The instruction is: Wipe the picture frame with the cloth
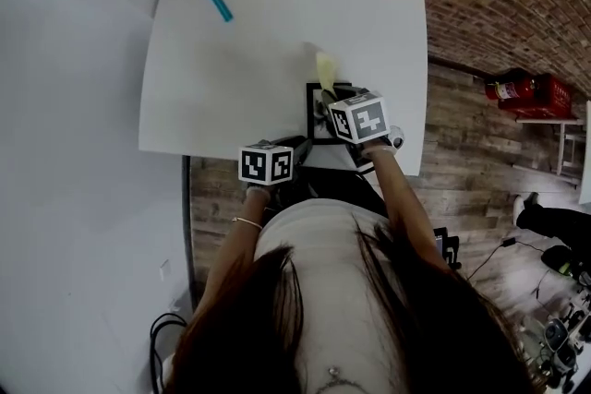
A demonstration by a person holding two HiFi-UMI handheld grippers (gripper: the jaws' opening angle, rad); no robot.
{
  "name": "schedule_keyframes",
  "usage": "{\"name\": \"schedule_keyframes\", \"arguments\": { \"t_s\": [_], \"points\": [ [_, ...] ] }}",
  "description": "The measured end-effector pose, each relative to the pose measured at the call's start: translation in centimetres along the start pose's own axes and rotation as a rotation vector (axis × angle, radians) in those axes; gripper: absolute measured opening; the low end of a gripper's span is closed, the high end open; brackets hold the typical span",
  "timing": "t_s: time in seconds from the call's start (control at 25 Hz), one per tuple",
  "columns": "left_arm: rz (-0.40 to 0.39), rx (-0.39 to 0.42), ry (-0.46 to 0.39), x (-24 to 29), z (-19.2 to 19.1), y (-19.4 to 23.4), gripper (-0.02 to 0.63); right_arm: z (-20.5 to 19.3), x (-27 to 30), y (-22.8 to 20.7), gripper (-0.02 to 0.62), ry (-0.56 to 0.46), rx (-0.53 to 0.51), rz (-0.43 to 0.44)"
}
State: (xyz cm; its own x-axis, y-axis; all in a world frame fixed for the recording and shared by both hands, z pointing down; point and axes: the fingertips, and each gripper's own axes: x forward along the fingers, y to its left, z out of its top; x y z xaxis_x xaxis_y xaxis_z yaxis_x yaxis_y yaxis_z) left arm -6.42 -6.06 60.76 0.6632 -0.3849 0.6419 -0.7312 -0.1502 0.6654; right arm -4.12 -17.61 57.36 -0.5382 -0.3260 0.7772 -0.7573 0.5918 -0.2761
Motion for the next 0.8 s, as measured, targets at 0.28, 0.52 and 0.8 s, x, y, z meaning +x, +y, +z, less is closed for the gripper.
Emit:
{"name": "schedule_keyframes", "arguments": {
  "t_s": [0.28,0.52,0.8],
  "points": [
    [0.008,0.009,-0.020,-0.1,0.1,0.0,0.075,-0.6,-1.9,-0.6,0.040,-0.032,0.027,-0.040],
    [0.004,-0.003,-0.036,-0.3,0.3,0.1,0.075,-1.6,-3.4,-0.6,0.040,-0.055,0.050,-0.070],
    [0.019,0.038,-0.056,-0.6,0.8,0.2,0.077,-2.9,-5.3,-0.7,0.040,-0.080,0.067,-0.110]
  ]
}}
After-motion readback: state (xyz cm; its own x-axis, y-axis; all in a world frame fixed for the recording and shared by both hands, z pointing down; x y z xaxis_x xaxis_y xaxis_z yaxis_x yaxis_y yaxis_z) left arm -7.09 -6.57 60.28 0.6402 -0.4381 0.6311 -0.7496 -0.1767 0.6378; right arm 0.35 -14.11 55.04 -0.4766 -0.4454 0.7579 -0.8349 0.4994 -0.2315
